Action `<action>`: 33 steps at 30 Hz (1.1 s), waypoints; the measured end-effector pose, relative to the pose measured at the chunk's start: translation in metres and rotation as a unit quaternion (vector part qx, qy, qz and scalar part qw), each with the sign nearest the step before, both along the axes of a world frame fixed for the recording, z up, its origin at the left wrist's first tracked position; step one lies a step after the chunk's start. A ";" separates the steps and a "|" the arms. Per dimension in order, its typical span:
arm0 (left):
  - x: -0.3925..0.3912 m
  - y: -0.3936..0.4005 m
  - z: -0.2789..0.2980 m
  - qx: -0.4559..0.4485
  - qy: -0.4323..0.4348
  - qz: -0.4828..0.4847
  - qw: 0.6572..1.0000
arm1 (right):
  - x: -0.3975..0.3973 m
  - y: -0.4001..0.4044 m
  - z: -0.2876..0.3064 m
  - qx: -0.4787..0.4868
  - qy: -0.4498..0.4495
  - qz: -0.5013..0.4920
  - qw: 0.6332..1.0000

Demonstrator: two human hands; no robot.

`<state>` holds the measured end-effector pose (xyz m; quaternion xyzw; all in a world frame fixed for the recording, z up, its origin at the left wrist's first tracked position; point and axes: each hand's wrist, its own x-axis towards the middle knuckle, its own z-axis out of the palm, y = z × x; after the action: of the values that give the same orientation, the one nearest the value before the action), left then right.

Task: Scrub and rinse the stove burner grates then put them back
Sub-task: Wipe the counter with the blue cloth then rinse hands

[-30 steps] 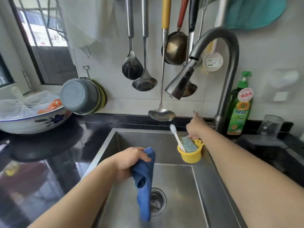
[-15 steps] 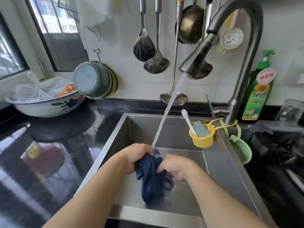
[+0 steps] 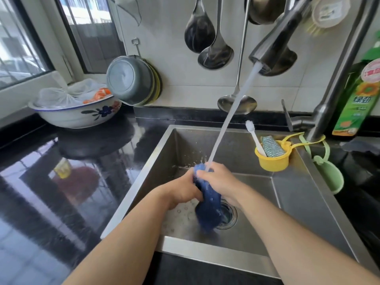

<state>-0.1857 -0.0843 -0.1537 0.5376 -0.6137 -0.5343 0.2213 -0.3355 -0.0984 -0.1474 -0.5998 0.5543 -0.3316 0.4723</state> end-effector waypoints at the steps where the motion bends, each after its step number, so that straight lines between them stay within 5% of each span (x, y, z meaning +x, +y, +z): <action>1: -0.001 -0.001 0.000 -0.006 0.009 0.001 1.000 | -0.001 0.000 0.001 0.012 -0.020 -0.009 1.000; 6: -0.001 -0.005 0.001 -0.013 -0.008 0.091 0.996 | -0.012 -0.002 0.004 0.067 -0.124 -0.007 0.990; 12: -0.001 -0.002 0.010 0.009 -0.019 0.142 0.990 | -0.020 -0.003 -0.007 0.150 0.013 0.016 0.988; 16: -0.004 -0.003 0.009 0.064 0.108 0.130 0.983 | -0.021 0.001 -0.013 0.228 -0.057 0.120 0.965; 20: -0.004 -0.003 0.010 0.094 0.112 0.137 0.980 | -0.022 0.004 -0.023 0.214 0.035 0.119 0.969; 23: 0.000 -0.004 0.006 0.099 0.031 0.146 0.984 | -0.033 0.001 -0.024 0.215 0.076 0.084 0.970; 26: 0.002 -0.002 0.005 0.049 -0.235 0.066 0.968 | -0.041 -0.001 -0.022 0.206 0.057 0.065 0.975; 29: 0.002 -0.001 0.003 0.042 -0.332 -0.032 0.942 | -0.037 0.002 -0.013 0.192 0.028 0.087 0.977; 33: -0.003 0.001 0.001 0.027 -0.070 -0.084 0.994 | -0.018 0.011 0.003 0.107 0.068 0.126 0.984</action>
<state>-0.1891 -0.0834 -0.1522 0.5255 -0.6560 -0.5288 0.1175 -0.3533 -0.0878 -0.1441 -0.6321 0.5374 -0.1665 0.5329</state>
